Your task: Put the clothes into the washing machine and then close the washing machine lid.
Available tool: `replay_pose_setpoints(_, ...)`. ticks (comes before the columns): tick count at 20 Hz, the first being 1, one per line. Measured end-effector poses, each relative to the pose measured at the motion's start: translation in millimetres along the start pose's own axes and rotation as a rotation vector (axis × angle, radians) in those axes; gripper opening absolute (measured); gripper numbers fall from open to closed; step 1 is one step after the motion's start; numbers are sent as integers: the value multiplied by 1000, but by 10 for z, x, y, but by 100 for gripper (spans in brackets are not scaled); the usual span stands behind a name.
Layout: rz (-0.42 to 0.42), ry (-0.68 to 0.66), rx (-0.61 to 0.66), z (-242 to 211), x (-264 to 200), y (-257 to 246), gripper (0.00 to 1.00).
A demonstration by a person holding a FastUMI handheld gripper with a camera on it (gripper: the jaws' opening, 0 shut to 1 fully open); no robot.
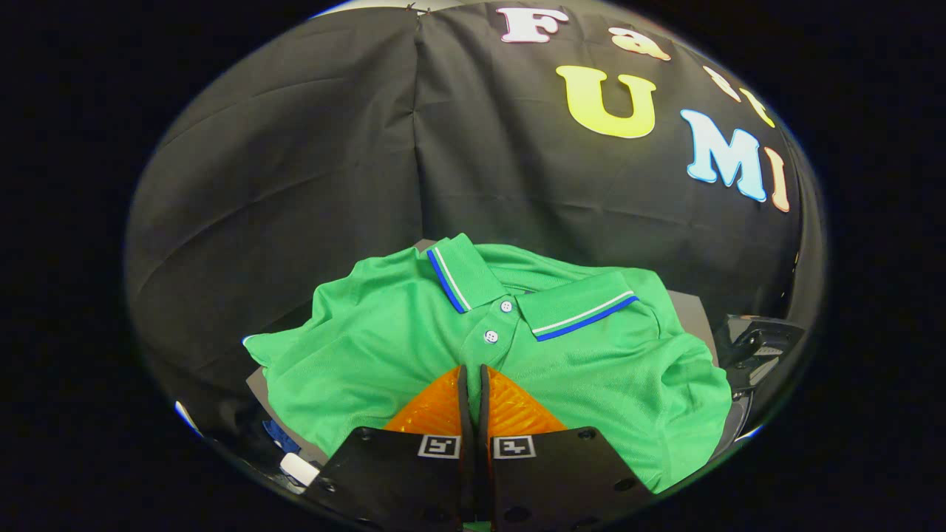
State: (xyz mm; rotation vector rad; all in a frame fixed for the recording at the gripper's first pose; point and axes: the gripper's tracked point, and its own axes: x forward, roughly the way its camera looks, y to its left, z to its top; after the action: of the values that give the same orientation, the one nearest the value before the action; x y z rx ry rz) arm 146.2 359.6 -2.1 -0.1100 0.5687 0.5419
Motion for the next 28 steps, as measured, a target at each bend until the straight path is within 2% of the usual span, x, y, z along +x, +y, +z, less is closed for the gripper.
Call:
replay_pose_setpoints(2,-4,-7,-41,-23,46,-19,3)
replay_pose_setpoints(7,28,-48,52,33,-2,-7,3)
replay_pose_setpoints(15,34,-168,74,328,-376,-179,2)
replay_pose_setpoints(21,41,-254,95,591,-686,-484,2)
replay_pose_setpoints(28,-16,-357,118,749,-1028,-1063,2)
